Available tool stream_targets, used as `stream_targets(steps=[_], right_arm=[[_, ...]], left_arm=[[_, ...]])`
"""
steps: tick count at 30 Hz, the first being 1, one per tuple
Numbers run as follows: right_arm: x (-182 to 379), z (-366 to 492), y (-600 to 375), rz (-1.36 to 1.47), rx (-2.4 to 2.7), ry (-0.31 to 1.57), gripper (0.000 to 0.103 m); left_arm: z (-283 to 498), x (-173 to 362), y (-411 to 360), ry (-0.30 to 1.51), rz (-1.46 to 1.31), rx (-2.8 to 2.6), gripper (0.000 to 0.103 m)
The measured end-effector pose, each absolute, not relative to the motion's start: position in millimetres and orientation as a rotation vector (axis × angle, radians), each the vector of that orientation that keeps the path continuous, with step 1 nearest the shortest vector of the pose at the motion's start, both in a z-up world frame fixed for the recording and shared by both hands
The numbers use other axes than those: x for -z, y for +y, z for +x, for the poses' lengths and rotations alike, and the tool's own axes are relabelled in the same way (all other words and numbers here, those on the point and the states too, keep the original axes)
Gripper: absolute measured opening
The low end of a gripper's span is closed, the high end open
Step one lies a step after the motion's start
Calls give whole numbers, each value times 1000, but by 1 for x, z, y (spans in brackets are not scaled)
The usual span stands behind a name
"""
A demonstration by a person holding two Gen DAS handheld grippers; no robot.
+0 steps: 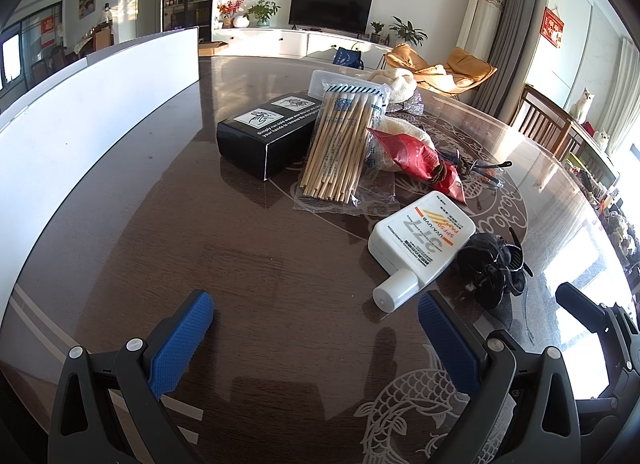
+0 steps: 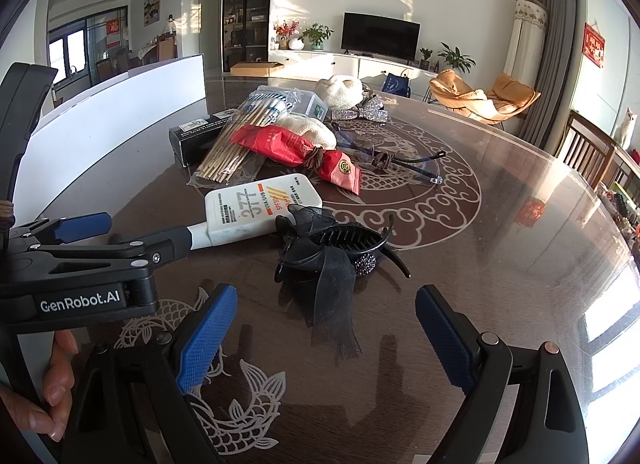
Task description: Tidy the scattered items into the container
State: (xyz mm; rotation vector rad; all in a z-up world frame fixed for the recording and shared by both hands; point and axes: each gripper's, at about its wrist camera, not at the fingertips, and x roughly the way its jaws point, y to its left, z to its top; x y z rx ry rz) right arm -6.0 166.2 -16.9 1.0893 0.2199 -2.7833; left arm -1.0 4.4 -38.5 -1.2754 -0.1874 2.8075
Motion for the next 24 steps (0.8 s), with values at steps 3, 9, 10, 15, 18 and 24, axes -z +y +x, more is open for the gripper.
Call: stream_targets(steps=[3,9,10,15,18,24], right_arm=[[17,-6,166,1089,2783,220,91],[17,-6,166,1089,2783,219,91],[17,-6,166,1089,2783,220,91],[17,-6,166,1088,2783,219,91],[17,-6,166,1088,2784,219,91],[17,-6,166,1089,2784,219,91]], left_arm=[[-1,39,4,-188,-1275,-2808,103],[-1,39,4,-187,-1275,-2808,103],[-1,39,4,-187,-1275,-2808,103],[-1,39,4,-187,-1275,-2808,103],[-1,39,4,-187,-1275,-2808,103],[-1,39,4,-188,-1275,-2807,103]])
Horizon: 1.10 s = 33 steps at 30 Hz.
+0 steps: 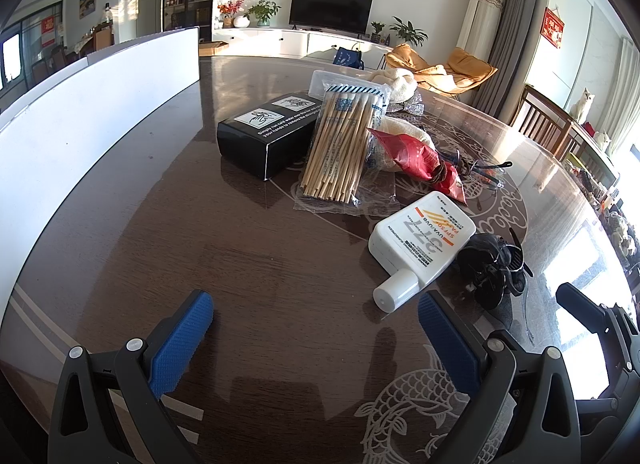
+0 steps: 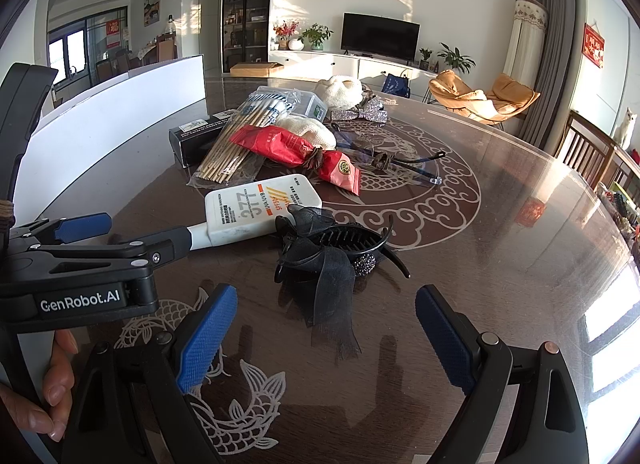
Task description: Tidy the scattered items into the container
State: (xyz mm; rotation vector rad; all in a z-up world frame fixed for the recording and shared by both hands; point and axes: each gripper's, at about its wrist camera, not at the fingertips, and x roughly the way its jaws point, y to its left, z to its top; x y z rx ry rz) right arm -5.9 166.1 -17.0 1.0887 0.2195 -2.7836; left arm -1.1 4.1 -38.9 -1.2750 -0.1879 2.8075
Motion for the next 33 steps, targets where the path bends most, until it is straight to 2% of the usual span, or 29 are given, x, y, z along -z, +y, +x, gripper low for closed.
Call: stream_targets(steps=[33], right_arm=[[16,-6,166,1102,2773,225,91]], left_arm=[[-1,39,4,-188,-1275,-2807,103]])
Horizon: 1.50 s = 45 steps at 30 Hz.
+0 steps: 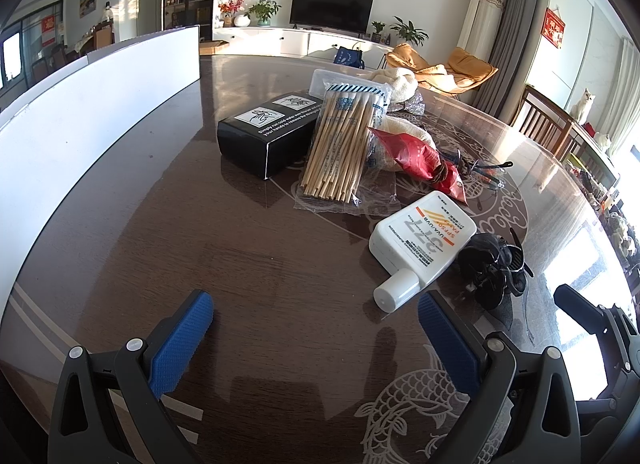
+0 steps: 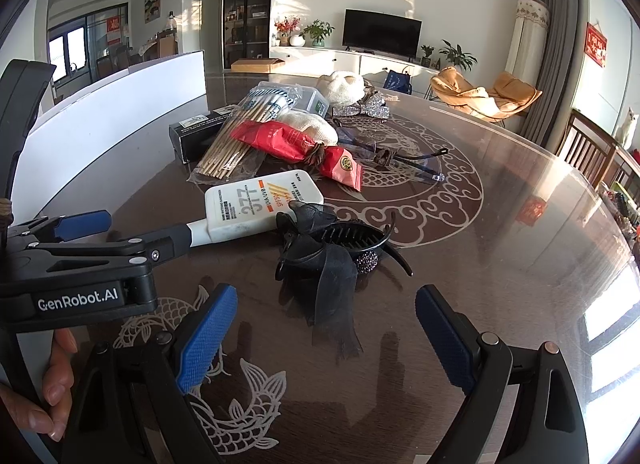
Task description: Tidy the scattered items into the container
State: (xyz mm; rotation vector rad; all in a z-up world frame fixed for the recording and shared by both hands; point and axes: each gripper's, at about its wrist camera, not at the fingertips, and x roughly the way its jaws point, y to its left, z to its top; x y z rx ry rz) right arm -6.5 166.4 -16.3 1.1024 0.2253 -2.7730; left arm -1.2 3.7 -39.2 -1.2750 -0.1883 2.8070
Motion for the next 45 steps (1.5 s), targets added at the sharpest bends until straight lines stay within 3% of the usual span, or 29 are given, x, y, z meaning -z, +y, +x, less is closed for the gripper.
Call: stream_targets(steps=[45], right_arm=[[15,-5,167,1080,2781,222,91]], left_arm=[[-1,39,3,-188,-1275,-2807,103]])
